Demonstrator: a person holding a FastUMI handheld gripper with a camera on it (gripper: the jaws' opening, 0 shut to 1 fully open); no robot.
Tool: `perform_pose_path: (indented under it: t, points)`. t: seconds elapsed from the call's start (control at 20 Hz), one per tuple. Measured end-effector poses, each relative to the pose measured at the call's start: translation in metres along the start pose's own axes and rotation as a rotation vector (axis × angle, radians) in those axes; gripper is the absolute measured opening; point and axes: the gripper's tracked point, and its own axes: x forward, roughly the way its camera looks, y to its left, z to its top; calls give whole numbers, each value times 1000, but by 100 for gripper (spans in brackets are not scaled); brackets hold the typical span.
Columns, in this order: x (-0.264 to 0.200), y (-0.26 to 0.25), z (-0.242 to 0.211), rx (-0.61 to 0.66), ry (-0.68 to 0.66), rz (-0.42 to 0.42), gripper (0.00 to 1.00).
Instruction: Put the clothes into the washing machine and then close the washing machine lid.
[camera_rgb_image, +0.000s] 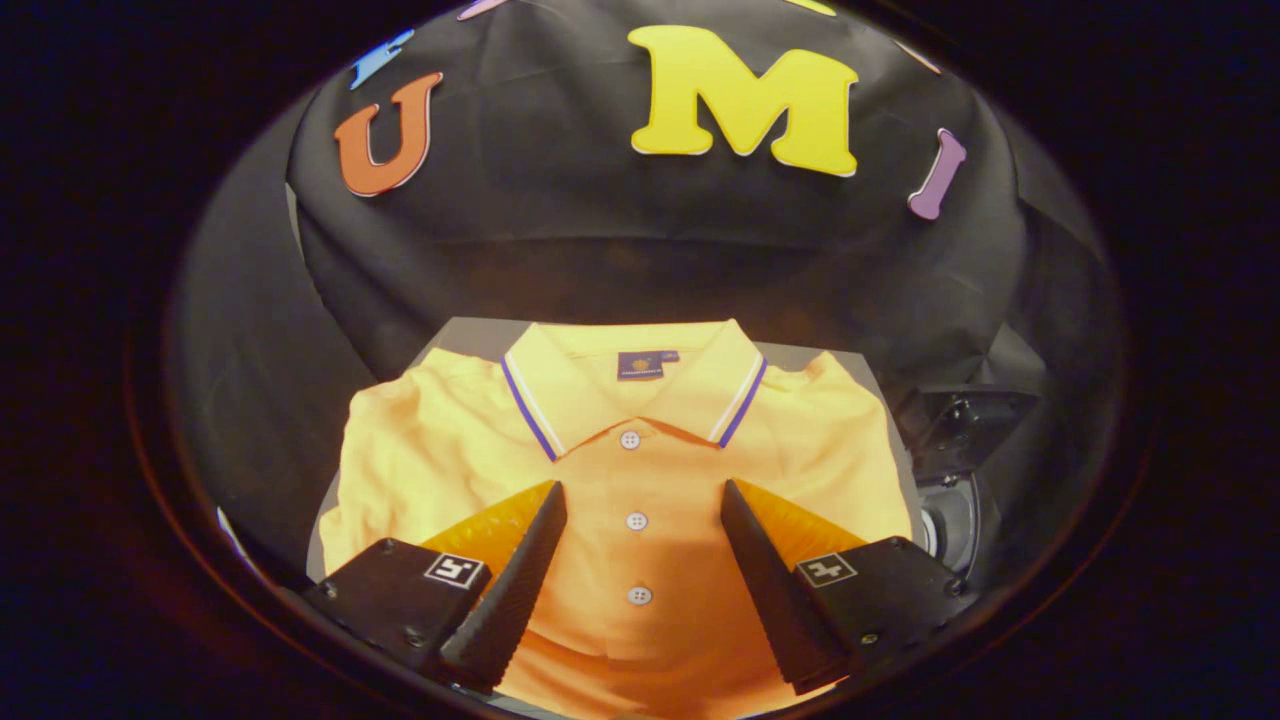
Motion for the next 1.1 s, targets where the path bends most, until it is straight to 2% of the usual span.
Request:
perform_pose_path:
  t: [0.1, 0.3, 0.45, 0.5, 0.55, 0.6, 0.65, 0.75, 0.85, 1.1]
  points:
    - [1, 1, 0, -35, -3, 17, 95]
    - [9, 2, 6, -56, 0, 50, 83]
    - [10, 3, 6, -92, -21, 83, 43]
    - [9, 1, 10, -118, -46, 84, 41]
    - [10, 0, 9, -128, -66, 85, 23]
    - [6, -1, 11, -150, -75, 84, 13]
    - [8, -2, 8, -160, -80, 85, 9]
    - [5, -3, 5, -122, -79, 126, 7]
    - [1, -6, 3, -84, -78, 176, 6]
    - [-41, -24, 0, -85, -167, 205, 5]
